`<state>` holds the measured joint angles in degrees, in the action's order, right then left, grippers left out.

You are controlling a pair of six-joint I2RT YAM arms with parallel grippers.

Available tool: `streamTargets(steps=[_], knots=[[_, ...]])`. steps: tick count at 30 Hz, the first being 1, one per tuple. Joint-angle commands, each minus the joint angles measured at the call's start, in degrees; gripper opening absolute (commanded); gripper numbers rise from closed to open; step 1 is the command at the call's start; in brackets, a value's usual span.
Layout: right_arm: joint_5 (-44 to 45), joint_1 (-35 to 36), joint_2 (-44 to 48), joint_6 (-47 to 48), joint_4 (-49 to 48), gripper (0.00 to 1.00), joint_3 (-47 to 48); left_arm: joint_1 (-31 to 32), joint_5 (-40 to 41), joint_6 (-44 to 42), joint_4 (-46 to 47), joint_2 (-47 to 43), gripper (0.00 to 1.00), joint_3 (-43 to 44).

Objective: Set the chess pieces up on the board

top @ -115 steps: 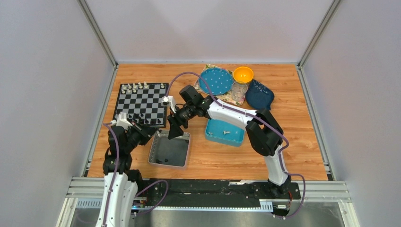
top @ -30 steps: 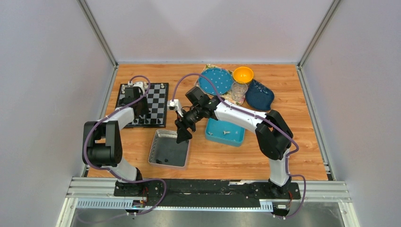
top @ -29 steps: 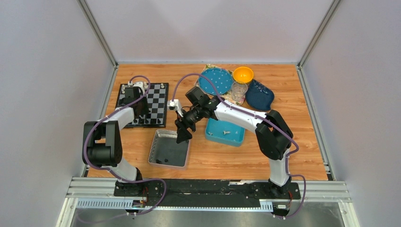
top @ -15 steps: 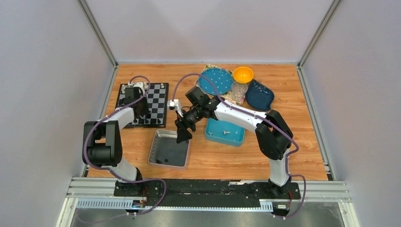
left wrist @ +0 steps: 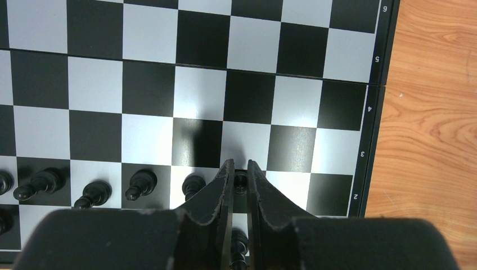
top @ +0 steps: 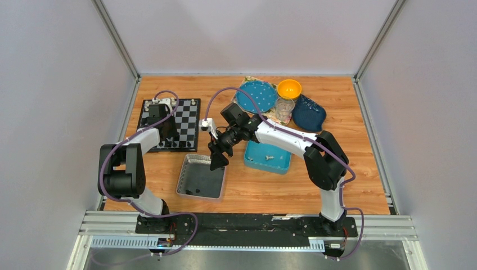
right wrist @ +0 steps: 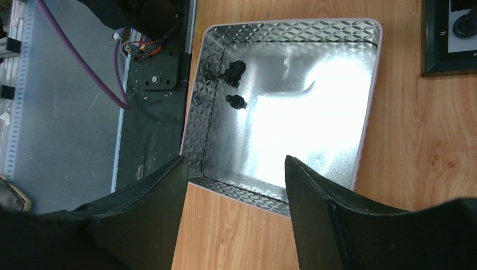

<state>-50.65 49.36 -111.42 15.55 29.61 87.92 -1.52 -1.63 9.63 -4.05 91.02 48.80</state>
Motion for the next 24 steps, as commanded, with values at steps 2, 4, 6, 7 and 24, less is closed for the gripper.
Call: streamTargets(steps=[2,4,6,7,24], knots=[[-0.3,0.4,0.7,1.1,-0.6,0.67,0.8,-0.1,-0.3,-0.2,0.1,0.0,0.20,-0.6],[-0.3,0.3,0.7,1.2,-0.6,0.66,0.8,0.0,-0.2,-0.2,-0.1,-0.1,0.21,-0.6],[-0.4,0.3,0.7,1.2,-0.6,0.67,0.8,0.0,-0.1,-0.2,-0.1,-0.2,0.21,-0.5],[-0.3,0.3,0.7,1.2,-0.6,0.67,0.8,0.0,-0.1,-0.1,-0.2,-0.2,0.22,-0.5],[-0.4,0.3,0.9,1.5,-0.3,0.67,0.8,0.0,0.0,-0.3,-1.8,-1.2,0.33,1.6]])
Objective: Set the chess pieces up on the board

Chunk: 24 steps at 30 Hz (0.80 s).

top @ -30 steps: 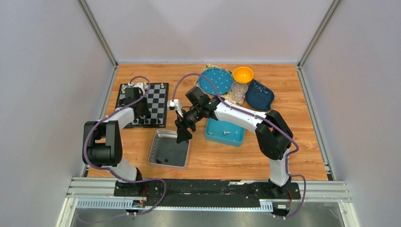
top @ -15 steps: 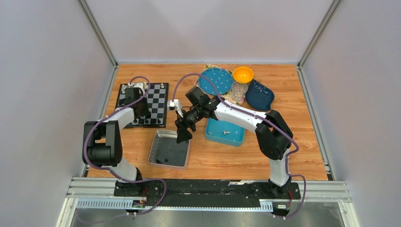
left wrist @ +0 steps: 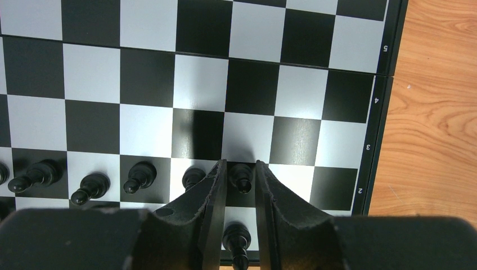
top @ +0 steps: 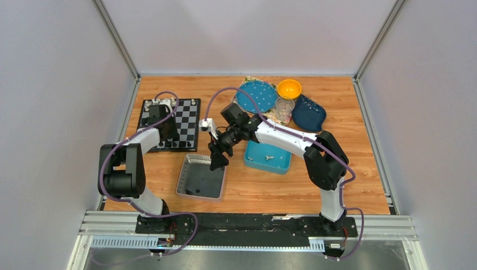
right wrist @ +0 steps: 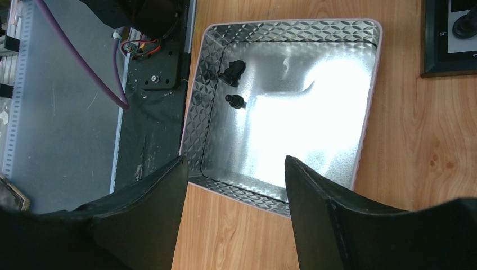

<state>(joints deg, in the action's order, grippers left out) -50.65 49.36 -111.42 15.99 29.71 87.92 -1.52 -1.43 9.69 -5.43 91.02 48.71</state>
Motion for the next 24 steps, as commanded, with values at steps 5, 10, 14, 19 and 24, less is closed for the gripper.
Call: streamTargets(steps=[5,10,14,19,24], knots=[[-0.2,0.3,0.9,1.1,-0.4,0.67,0.7,0.0,-0.4,-1.0,-1.1,-0.6,0.33,3.0],[-0.1,0.3,1.0,1.4,-0.3,0.67,0.5,0.0,-1.5,-1.3,-1.3,0.2,0.31,3.9],[-0.1,0.3,1.0,1.3,-0.2,0.67,0.6,0.0,-2.1,-1.3,-1.9,1.0,0.29,4.6],[-0.1,0.3,1.0,1.4,-0.1,0.67,0.7,0.0,-2.5,-1.3,-2.1,1.3,0.27,4.6],[-0.1,0.2,0.9,1.4,0.0,0.67,0.8,0.0,-2.5,-1.8,-2.7,1.4,0.24,4.2]])
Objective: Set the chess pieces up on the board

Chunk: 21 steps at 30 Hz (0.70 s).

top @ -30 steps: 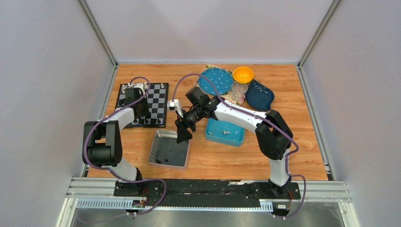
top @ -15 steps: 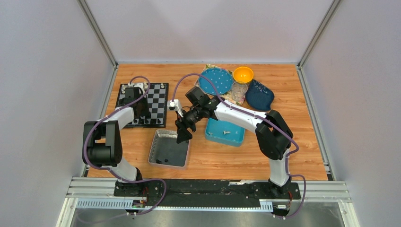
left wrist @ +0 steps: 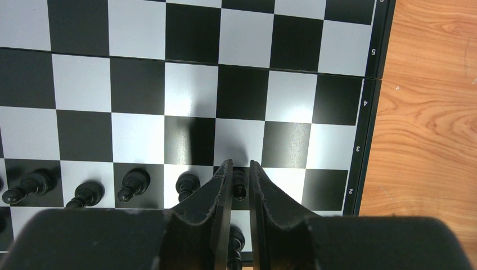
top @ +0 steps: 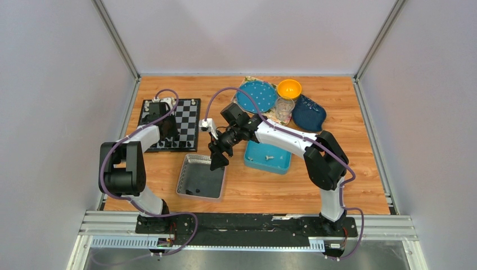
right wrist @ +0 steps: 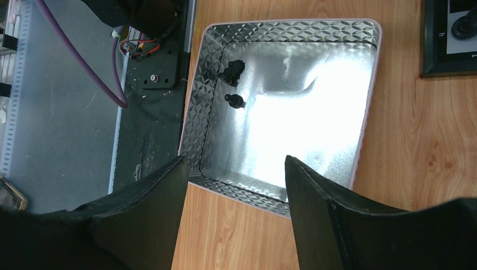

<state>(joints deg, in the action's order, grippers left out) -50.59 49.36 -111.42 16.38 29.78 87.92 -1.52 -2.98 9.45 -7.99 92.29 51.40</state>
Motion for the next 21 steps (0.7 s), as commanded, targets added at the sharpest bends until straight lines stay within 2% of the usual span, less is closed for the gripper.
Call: streamTargets(steps=[1,14,21], knots=[[-0.1,0.3,0.9,1.0,-0.1,0.67,0.8,0.0,-0.9,-1.5,-0.1,0.1,0.23,1.5],[-0.2,0.4,0.8,1.0,-0.2,0.67,0.9,0.0,-0.8,-1.9,-0.4,-0.9,0.20,-0.1],[0.0,0.4,0.9,1.2,-0.1,0.67,0.6,0.0,-0.5,-1.5,-1.2,-0.9,0.24,1.7]])
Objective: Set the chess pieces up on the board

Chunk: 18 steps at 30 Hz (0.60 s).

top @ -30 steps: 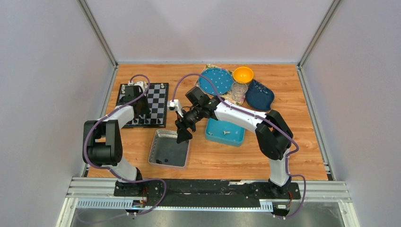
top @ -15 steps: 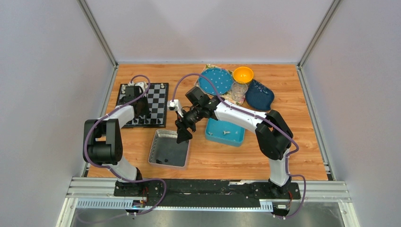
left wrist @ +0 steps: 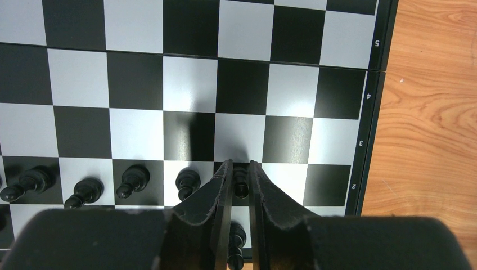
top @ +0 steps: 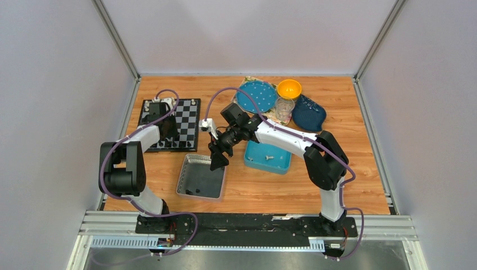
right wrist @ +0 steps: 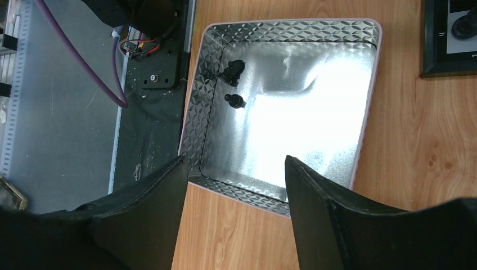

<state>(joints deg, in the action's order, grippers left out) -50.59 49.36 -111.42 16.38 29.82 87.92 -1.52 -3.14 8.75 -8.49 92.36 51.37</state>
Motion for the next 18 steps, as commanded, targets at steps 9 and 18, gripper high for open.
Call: streamTargets(steps=[9,18], knots=[[0.1,0.4,1.1,1.2,-0.2,0.67,0.5,0.0,-0.6,-1.0,-1.6,-0.9,0.25,2.7],[0.1,0.3,1.1,1.2,-0.2,0.67,0.4,0.0,-0.5,-1.4,-2.2,-0.9,0.20,2.5]])
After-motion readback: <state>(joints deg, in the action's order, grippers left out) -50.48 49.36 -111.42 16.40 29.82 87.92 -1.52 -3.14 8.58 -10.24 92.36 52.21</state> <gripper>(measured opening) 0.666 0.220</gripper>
